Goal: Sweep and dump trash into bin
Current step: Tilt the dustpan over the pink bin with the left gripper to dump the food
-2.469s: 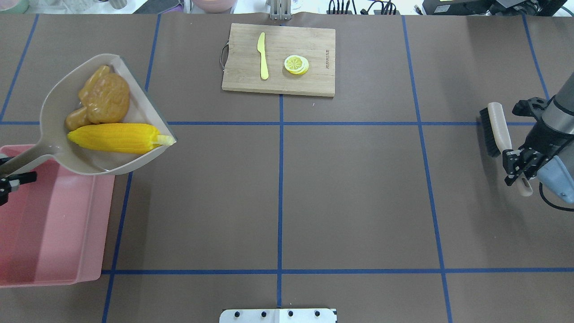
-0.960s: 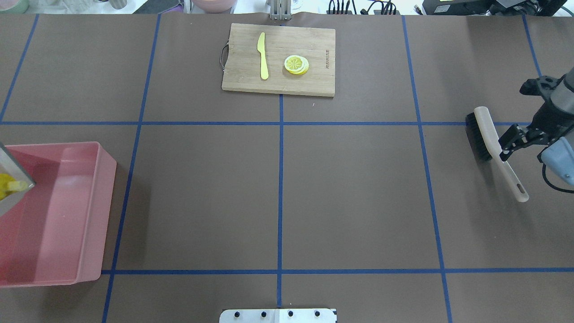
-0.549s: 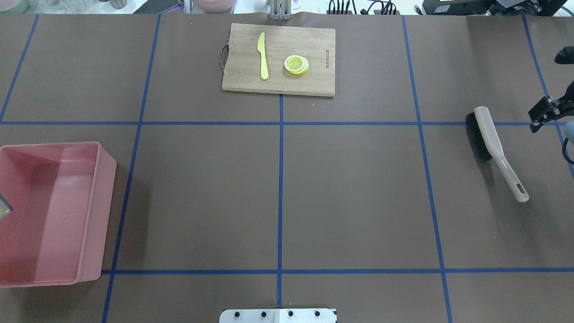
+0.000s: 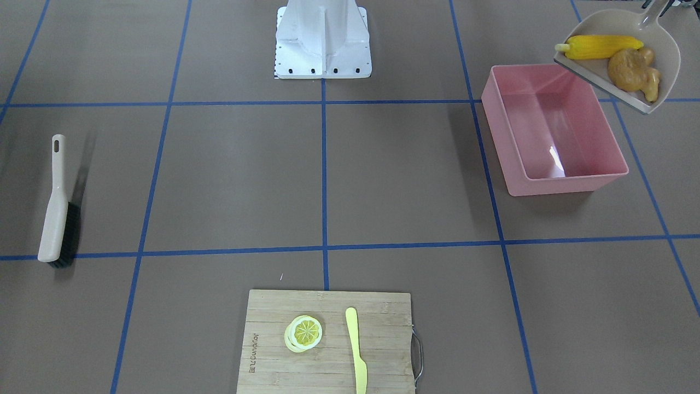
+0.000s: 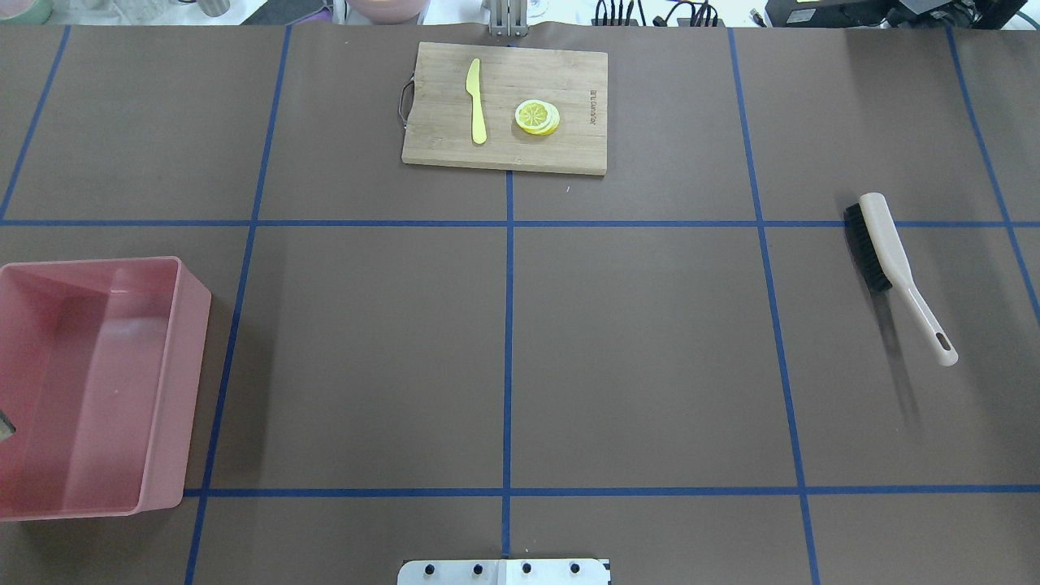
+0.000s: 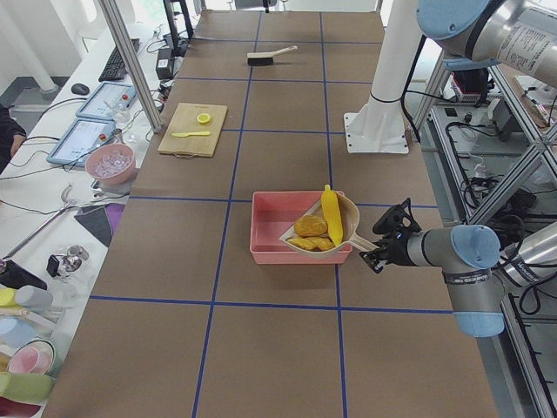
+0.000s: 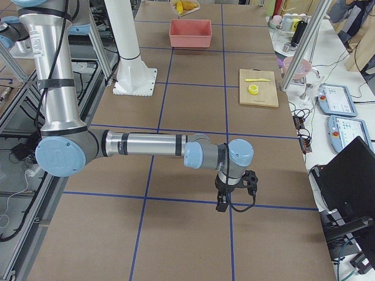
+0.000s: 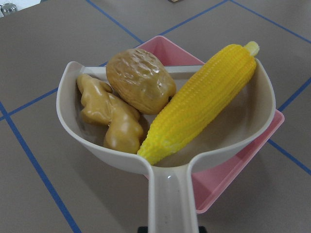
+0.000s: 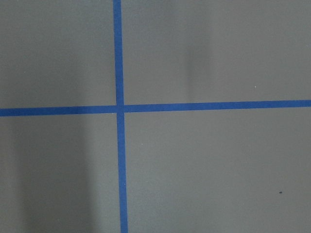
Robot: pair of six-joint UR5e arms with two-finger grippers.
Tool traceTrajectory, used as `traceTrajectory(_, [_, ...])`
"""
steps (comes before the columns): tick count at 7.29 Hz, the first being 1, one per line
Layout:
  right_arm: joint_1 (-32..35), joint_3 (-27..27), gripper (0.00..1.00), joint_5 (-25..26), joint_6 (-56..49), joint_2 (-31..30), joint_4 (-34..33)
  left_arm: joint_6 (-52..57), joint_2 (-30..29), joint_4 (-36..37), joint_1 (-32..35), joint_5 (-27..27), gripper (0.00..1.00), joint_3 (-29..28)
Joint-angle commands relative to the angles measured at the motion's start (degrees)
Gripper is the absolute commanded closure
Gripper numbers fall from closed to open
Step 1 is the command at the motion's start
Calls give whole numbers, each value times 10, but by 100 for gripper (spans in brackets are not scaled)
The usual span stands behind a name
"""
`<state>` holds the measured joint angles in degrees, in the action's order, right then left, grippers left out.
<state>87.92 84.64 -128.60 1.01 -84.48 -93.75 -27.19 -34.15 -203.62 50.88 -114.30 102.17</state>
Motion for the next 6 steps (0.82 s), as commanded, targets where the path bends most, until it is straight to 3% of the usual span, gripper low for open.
traceTrajectory(1, [12,12,0,-6,-9,-6,2,-1,-16,46,-3,-16,100,2])
traceTrajectory(6, [7,12,0,12,-8,-11,6,1,-15,159,-4,-79,100,46])
